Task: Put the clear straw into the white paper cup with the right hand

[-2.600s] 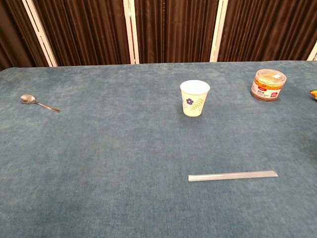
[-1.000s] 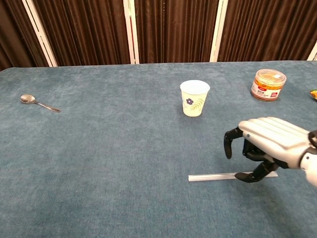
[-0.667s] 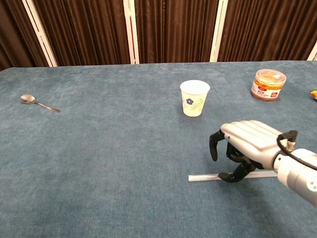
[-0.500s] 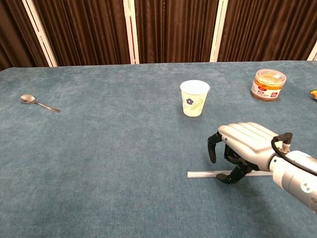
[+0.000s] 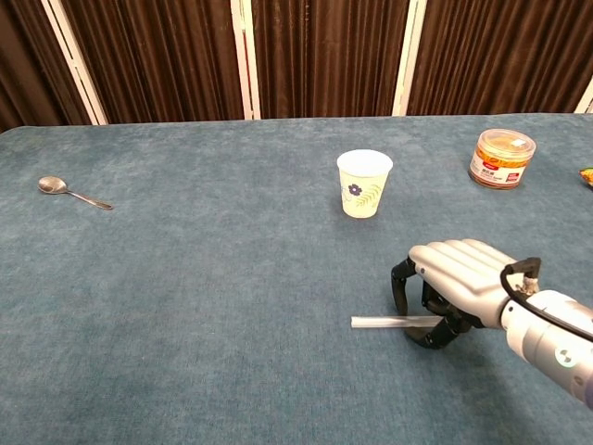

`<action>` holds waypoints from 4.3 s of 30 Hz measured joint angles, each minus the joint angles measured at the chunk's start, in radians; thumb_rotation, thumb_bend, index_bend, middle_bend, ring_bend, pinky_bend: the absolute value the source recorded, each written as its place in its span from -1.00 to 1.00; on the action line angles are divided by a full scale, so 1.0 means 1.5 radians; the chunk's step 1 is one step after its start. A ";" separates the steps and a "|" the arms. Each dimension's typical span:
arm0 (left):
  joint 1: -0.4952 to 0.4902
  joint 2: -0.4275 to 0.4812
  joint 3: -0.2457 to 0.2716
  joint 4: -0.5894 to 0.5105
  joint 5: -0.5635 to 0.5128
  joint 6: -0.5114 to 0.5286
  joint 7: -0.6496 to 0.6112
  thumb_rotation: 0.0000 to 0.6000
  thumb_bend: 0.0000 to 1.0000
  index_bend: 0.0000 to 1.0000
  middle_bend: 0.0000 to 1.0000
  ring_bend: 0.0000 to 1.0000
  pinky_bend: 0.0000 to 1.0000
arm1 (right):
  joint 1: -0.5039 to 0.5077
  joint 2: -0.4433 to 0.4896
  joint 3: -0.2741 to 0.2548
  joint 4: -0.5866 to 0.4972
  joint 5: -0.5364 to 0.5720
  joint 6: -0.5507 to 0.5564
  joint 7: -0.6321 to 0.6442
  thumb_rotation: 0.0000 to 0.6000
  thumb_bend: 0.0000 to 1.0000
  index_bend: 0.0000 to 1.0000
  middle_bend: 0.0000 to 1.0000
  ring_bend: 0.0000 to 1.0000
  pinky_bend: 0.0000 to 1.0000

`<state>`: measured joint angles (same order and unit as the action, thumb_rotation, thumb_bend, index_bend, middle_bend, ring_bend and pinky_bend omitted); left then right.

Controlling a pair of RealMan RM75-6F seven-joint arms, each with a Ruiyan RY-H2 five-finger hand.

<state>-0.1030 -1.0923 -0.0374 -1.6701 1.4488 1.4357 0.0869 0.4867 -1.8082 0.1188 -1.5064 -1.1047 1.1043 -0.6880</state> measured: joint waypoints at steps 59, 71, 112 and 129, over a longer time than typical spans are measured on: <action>-0.011 0.001 -0.007 -0.006 -0.017 -0.018 0.007 1.00 -0.67 -1.00 -1.00 -1.00 -1.00 | 0.237 0.037 0.409 0.026 0.382 -0.087 0.487 1.00 -0.21 0.15 1.00 0.73 0.51; -0.012 0.001 -0.006 -0.005 -0.016 -0.018 0.006 1.00 -0.67 -1.00 -1.00 -1.00 -1.00 | 0.296 -0.016 0.411 0.158 0.390 -0.131 0.541 1.00 -0.21 0.15 1.00 0.73 0.51; -0.013 0.003 -0.005 -0.007 -0.019 -0.020 0.007 1.00 -0.67 -1.00 -1.00 -1.00 -1.00 | 0.275 -0.004 0.370 0.167 0.373 -0.178 0.601 1.00 -0.36 -0.36 1.00 0.73 0.46; -0.015 0.001 -0.006 -0.008 -0.021 -0.020 0.023 1.00 -0.67 -1.00 -1.00 -1.00 -1.00 | 0.101 0.215 0.246 -0.060 0.136 -0.048 0.539 1.00 -0.72 -0.70 -0.79 -0.96 -0.92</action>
<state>-0.1249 -1.0913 -0.0457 -1.6827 1.4167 1.4060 0.1207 0.6374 -1.4861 0.4883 -1.5959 -0.9001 1.0316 0.1200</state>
